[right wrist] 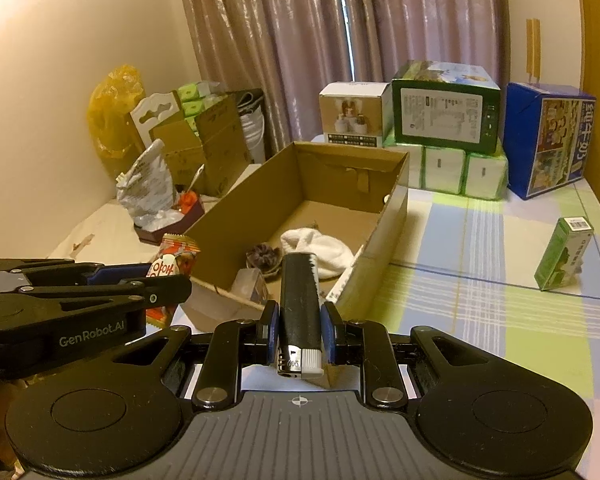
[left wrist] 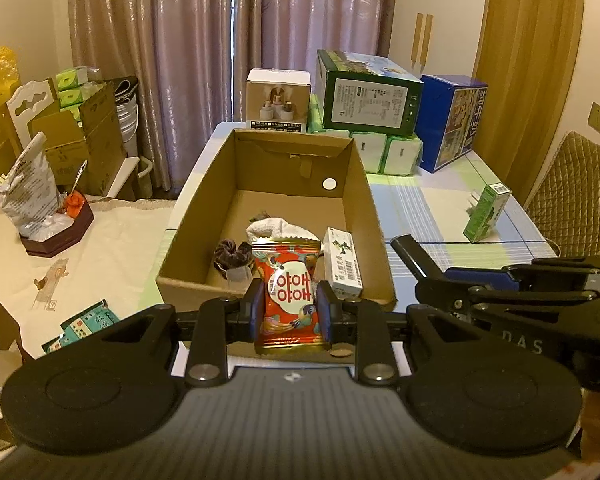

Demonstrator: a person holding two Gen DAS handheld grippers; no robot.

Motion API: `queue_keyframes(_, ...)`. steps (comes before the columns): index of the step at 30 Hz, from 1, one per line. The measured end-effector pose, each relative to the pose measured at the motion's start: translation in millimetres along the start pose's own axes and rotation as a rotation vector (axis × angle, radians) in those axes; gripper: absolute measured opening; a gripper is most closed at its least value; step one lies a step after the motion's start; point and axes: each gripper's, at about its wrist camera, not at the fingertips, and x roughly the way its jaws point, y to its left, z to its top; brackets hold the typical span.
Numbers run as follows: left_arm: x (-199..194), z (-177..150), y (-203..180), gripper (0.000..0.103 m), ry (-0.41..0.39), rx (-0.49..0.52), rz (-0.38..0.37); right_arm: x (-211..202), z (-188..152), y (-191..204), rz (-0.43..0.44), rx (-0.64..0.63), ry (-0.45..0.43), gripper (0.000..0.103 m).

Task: Organize objects
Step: 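Carry the candy packet with the left tool while the right tool carries the lighter over the cardboard box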

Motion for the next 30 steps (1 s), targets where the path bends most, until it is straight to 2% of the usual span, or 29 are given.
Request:
queue_keyframes(16,48.5,55.0,35.4,0.023,0.023,0.038,-0.007,50.6,57.1,-3.4,0.004,0.049,0.003,0.019)
queue_keyframes(30,85.7,60.6,41.1,0.023,0.069,0.068,-0.023,85.5,66.0,-11.9,0.003,0.078,0.041,0.019)
